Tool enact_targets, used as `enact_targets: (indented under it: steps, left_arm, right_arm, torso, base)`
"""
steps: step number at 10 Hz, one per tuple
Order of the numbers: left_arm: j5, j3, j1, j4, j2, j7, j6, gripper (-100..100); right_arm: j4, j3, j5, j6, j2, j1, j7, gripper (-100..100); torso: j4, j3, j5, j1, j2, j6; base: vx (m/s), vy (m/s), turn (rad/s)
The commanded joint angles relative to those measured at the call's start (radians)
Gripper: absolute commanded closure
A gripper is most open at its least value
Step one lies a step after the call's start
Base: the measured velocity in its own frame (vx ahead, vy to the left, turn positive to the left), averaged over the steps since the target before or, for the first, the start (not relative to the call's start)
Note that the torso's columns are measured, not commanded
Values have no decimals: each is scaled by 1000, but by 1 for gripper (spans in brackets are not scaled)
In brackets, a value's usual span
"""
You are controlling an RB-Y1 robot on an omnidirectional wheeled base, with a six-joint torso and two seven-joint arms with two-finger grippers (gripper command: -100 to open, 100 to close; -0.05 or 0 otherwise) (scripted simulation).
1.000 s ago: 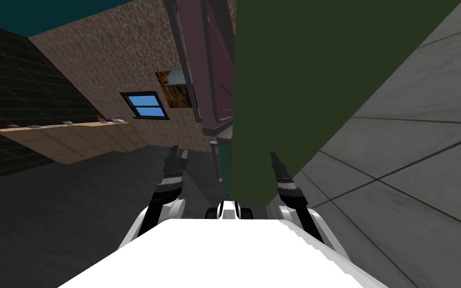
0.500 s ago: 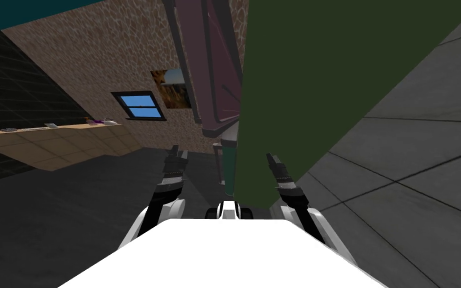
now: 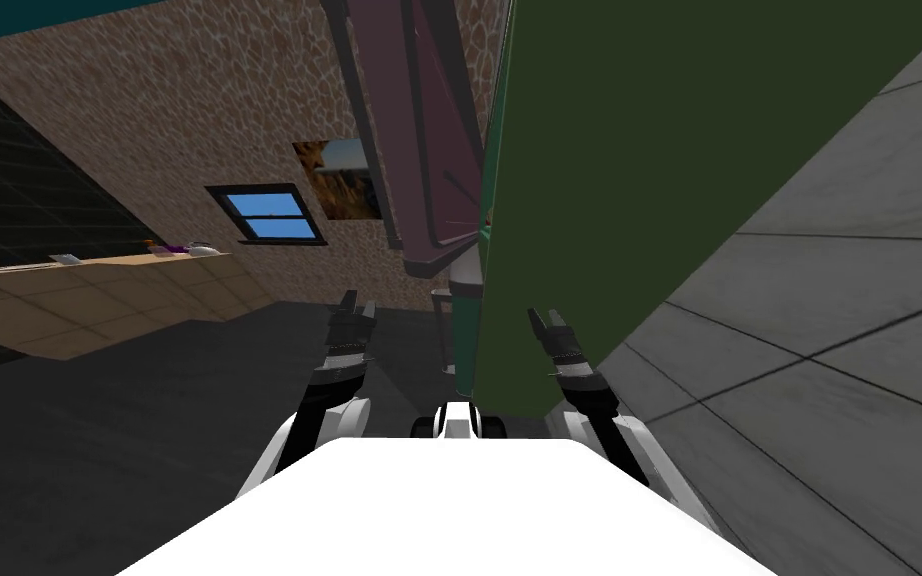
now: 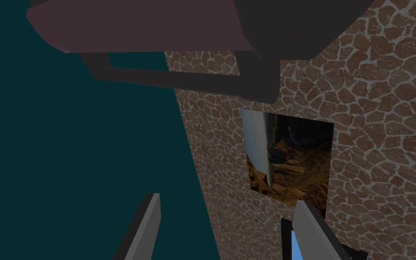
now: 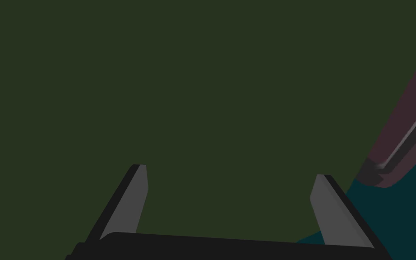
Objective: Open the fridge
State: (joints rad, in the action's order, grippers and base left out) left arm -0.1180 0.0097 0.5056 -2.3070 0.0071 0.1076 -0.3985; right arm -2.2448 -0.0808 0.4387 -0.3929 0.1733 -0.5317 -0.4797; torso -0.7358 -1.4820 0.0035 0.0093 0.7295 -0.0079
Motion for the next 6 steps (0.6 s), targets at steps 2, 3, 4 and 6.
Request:
enact_targets:
  steps: [2,3,4,6]
  left_arm:
    - [0,0,0,0,0,0,0,0]
    - [0,0,0,0,0,0,0,0]
    - [0,0,0,0,0,0,0,0]
    - [0,0,0,0,0,0,0,0]
  right_arm:
    - [-13,-7,95,15,2,4,-102,-100]
    - [-13,-7,95,15,2,4,-108,-100]
    - [-17,-12,134,22,3,5,-150,-100]
    - [-20,-16,173,30,4,6,-192,-100]
  torso:
    - [0,-2,1,0,-3,-3]
    - [1,-3,2,4,-5,-5]
    - [2,-4,2,5,-5,-6]
    - [2,-5,3,8,-7,-5]
  base:
    - [60,110,-72]
    - [26,99,-35]
    - [40,112,-50]
    - [58,133,-90]
